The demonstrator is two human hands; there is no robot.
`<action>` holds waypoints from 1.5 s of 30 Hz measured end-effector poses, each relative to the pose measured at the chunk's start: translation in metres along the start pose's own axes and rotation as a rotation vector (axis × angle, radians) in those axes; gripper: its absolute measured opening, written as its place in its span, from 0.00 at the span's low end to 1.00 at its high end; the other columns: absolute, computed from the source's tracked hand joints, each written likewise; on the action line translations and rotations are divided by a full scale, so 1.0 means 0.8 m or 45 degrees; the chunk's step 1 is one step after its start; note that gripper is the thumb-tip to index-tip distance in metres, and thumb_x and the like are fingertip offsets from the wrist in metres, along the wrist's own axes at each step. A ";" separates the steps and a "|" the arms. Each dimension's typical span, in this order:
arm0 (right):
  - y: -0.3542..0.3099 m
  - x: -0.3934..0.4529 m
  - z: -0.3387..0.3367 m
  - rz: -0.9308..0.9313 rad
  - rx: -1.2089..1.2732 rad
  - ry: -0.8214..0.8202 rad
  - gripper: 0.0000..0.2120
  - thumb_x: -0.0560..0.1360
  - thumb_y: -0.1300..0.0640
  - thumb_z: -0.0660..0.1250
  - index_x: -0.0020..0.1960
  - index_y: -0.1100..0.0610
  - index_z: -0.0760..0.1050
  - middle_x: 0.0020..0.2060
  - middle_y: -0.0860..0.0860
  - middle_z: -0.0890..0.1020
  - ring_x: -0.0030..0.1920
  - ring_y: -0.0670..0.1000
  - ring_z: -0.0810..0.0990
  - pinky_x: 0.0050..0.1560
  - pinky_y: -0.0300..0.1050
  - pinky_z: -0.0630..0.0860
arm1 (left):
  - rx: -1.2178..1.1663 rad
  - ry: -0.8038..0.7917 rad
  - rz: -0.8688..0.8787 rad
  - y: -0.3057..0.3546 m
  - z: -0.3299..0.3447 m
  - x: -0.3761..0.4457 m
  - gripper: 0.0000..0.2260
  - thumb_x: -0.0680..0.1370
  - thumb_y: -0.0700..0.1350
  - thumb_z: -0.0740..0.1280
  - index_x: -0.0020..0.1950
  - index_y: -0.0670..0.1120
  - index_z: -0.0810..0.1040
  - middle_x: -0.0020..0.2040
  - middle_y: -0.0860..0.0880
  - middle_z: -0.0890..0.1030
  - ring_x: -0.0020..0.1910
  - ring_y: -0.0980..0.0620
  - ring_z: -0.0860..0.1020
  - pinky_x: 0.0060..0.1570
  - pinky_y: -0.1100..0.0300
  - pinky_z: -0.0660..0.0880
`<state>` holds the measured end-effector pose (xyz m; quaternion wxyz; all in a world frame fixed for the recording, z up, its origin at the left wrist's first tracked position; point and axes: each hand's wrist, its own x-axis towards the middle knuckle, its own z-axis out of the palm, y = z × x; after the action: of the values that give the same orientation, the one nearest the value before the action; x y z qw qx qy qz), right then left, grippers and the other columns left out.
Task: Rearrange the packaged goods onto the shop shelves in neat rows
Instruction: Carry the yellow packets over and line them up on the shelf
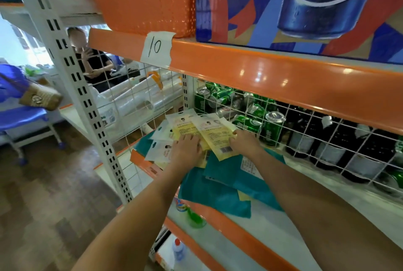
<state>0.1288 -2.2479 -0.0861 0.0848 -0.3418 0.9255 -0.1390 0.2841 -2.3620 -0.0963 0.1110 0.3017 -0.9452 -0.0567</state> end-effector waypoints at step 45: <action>0.004 -0.109 -0.023 0.570 1.743 -0.066 0.10 0.73 0.53 0.70 0.50 0.58 0.77 0.42 0.57 0.85 0.46 0.58 0.82 0.56 0.59 0.77 | 0.051 -0.131 0.198 -0.024 -0.036 -0.051 0.17 0.81 0.49 0.54 0.70 0.50 0.67 0.68 0.47 0.70 0.66 0.45 0.68 0.63 0.48 0.65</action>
<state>0.1875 -2.1848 -0.0643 0.3284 -0.0173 0.6762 -0.6592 0.3343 -2.3549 -0.0786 0.0605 0.2263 -0.9712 -0.0442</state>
